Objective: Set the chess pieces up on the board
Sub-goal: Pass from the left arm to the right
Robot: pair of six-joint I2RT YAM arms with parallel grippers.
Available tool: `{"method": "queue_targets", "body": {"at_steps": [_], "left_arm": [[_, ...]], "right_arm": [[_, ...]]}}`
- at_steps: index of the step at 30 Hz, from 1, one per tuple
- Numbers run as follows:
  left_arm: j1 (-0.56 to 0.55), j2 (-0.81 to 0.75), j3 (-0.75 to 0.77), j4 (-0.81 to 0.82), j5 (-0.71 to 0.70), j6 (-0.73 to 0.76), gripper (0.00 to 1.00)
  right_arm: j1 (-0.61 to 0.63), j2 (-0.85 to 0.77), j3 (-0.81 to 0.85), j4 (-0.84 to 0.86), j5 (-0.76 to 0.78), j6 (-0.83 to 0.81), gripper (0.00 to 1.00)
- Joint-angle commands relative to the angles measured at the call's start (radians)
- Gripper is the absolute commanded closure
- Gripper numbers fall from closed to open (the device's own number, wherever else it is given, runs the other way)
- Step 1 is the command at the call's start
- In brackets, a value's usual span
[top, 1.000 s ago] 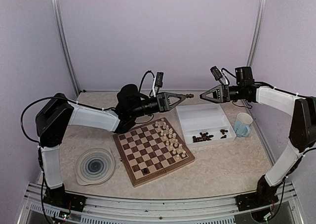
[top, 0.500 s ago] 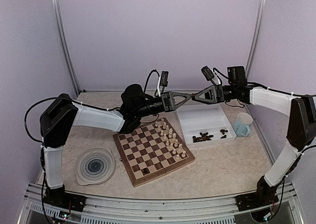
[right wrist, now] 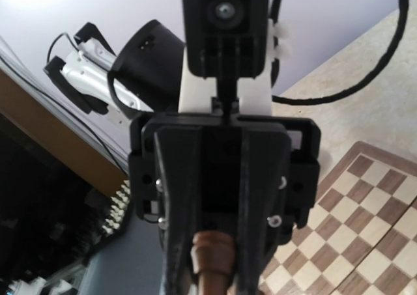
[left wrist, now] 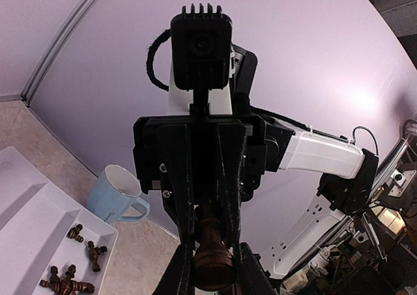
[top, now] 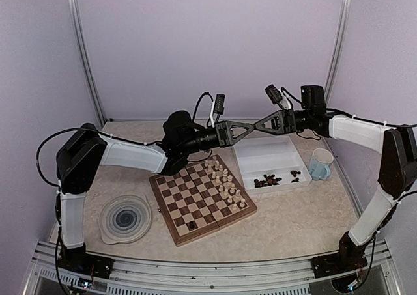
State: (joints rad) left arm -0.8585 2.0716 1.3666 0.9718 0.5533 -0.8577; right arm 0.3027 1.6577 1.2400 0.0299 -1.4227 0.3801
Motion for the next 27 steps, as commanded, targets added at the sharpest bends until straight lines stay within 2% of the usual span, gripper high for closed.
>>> {"method": "queue_targets", "body": {"at_steps": [1, 3, 7, 10, 15, 21, 27], "left_arm": [[-0.001, 0.021, 0.032, -0.021, 0.010, 0.003, 0.88], [0.003, 0.018, 0.032, -0.051, -0.004, 0.010, 0.83], [0.030, -0.028, -0.016, -0.128, -0.069, 0.060, 0.55], [0.070, -0.120, -0.091, -0.188, -0.132, 0.111, 0.42], [0.138, -0.313, -0.194, -0.401, -0.232, 0.257, 0.36], [0.306, -0.543, -0.271, -0.692, -0.332, 0.295, 0.35], [0.497, -0.725, -0.368, -0.803, -0.428, 0.360, 0.35]], "right_arm": [[0.010, 0.000, 0.001, 0.010, -0.010, -0.014, 0.94], [0.010, 0.003, 0.037, -0.075, 0.016, -0.084, 0.98], [0.012, 0.017, 0.164, -0.334, 0.146, -0.310, 1.00], [0.018, 0.033, 0.263, -0.480, 0.297, -0.466, 1.00], [0.094, 0.069, 0.378, -0.648, 0.566, -0.636, 1.00], [0.268, 0.119, 0.470, -0.734, 0.831, -0.776, 1.00], [0.416, 0.228, 0.575, -0.810, 0.988, -0.855, 1.00]]}}
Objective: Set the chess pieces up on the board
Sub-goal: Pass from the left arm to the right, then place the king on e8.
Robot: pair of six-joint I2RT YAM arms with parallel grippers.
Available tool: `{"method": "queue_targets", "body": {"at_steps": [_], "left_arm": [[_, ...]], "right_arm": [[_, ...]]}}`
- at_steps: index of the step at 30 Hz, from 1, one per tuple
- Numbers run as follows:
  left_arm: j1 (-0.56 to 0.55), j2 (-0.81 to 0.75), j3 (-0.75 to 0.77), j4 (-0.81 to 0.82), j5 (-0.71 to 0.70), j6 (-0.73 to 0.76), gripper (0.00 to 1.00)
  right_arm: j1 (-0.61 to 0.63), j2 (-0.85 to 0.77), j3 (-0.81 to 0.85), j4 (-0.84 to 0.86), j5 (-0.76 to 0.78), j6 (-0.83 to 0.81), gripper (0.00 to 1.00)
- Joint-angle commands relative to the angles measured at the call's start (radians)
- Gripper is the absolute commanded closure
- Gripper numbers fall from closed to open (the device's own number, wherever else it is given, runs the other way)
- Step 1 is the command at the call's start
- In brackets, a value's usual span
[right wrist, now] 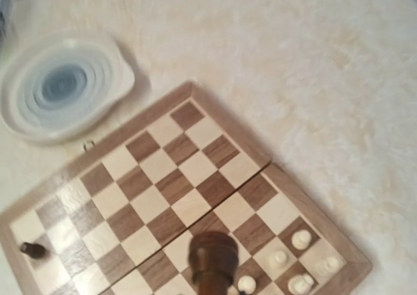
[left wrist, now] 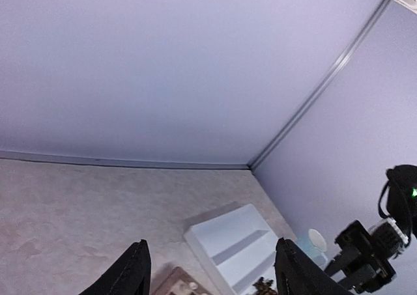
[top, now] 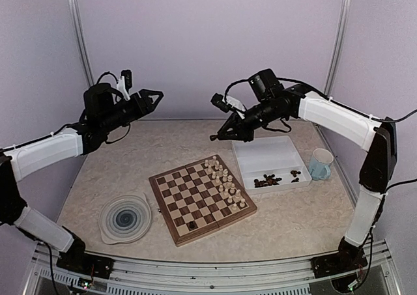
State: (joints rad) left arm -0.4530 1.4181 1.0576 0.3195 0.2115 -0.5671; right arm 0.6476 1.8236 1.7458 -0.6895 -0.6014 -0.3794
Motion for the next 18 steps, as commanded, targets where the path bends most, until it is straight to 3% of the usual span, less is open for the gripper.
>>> {"method": "queue_targets", "body": {"at_steps": [1, 8, 18], "left_arm": [[0.123, -0.105, -0.074, -0.154, -0.089, 0.075, 0.35], [0.285, -0.242, -0.182, -0.135, -0.086, 0.117, 0.34], [0.300, -0.281, -0.197, -0.155, -0.070, 0.162, 0.34]], "right_arm": [[0.094, 0.085, 0.088, -0.099, 0.186, -0.105, 1.00], [0.239, 0.284, 0.271, -0.155, 0.291, -0.133, 1.00], [0.388, 0.448, 0.358, -0.140, 0.367, -0.166, 1.00]]}}
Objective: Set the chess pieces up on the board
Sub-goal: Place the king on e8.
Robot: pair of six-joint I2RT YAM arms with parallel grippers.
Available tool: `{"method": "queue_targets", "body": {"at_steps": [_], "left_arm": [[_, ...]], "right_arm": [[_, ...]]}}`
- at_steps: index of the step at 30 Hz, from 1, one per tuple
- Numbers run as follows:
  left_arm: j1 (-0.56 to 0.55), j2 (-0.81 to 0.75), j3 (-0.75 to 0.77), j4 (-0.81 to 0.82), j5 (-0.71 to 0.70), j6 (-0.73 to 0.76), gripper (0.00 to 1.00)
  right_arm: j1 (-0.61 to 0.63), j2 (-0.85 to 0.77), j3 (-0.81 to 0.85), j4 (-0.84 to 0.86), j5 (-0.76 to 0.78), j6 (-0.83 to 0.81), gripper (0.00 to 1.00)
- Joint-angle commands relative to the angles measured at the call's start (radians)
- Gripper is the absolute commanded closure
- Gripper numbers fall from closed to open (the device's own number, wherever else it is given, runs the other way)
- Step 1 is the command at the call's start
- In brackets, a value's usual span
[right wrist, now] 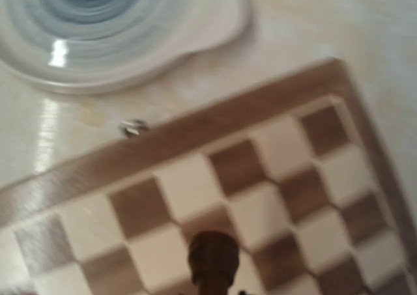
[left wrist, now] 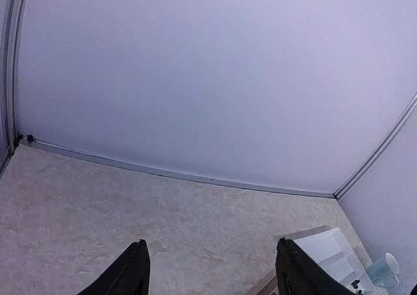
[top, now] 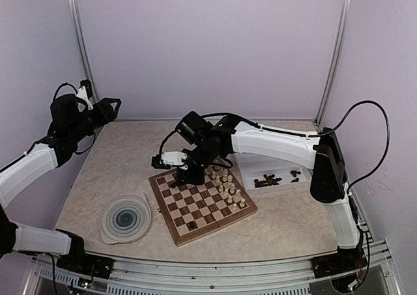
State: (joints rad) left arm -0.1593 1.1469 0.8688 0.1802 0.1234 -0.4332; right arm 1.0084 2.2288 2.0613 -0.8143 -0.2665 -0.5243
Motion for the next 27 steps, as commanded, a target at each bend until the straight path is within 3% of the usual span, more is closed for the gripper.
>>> {"method": "queue_targets", "body": {"at_steps": [1, 27], "left_arm": [[0.006, -0.010, -0.005, -0.021, 0.021, 0.028, 0.34], [0.004, -0.070, -0.007, -0.025, 0.041, 0.025, 0.34]], "right_arm": [[0.032, 0.054, 0.051, -0.015, 0.032, -0.018, 1.00], [0.088, 0.187, 0.109, 0.008, 0.089, -0.017, 0.95]]}}
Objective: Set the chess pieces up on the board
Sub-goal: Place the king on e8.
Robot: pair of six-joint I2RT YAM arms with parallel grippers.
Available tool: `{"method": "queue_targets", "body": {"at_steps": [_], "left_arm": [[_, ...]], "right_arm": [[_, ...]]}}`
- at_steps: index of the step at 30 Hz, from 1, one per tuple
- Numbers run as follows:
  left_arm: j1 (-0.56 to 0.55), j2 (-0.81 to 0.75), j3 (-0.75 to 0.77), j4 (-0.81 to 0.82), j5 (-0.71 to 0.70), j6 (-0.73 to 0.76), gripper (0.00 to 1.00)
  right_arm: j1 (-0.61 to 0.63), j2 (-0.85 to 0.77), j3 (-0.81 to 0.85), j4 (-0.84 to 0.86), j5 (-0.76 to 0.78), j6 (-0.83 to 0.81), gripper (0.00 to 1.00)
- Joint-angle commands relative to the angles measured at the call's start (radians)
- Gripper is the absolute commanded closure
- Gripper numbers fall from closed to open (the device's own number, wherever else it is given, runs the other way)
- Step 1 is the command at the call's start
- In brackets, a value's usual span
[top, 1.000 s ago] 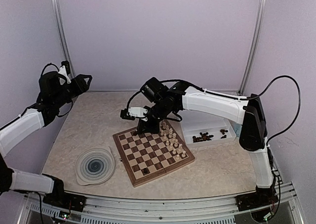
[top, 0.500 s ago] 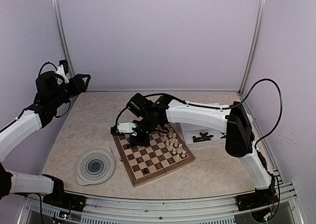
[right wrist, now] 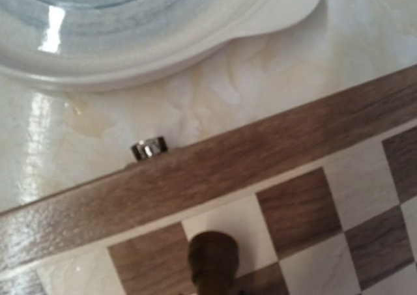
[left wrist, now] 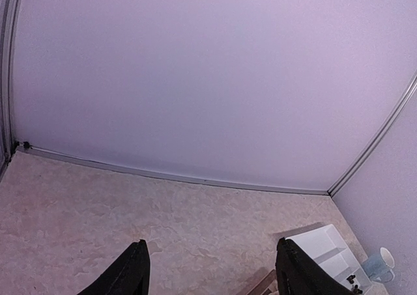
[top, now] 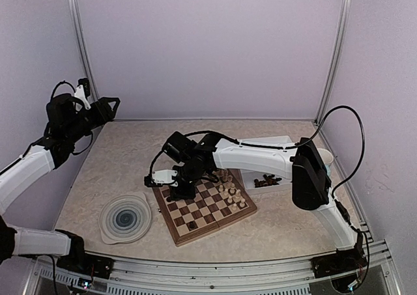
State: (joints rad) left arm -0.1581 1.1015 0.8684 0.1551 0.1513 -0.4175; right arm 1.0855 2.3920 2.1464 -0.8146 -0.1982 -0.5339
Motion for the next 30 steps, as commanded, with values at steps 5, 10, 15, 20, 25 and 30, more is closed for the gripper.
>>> {"method": "queue_targets", "body": {"at_steps": [5, 10, 15, 20, 25, 30], "left_arm": [[0.003, -0.027, -0.008, 0.000, 0.014, 0.009, 0.34], [0.003, -0.025, -0.006, 0.000, 0.022, 0.007, 0.34], [0.003, -0.023, -0.006, 0.000, 0.025, 0.006, 0.34], [0.003, -0.023, -0.007, 0.001, 0.026, 0.006, 0.34], [0.003, -0.023, -0.007, 0.001, 0.032, 0.006, 0.34], [0.003, -0.023, -0.006, 0.001, 0.032, 0.008, 0.34]], "right_arm": [[0.014, 0.030, 0.030, 0.003, 0.020, -0.008, 0.94], [0.016, 0.015, 0.017, 0.004, 0.029, -0.013, 0.90], [0.017, 0.025, 0.025, 0.005, 0.035, -0.015, 0.88], [0.016, 0.046, 0.044, 0.004, 0.032, -0.014, 0.87], [0.016, 0.048, 0.044, 0.006, 0.041, -0.014, 0.81], [0.018, 0.051, 0.047, 0.014, 0.045, -0.010, 0.70]]}}
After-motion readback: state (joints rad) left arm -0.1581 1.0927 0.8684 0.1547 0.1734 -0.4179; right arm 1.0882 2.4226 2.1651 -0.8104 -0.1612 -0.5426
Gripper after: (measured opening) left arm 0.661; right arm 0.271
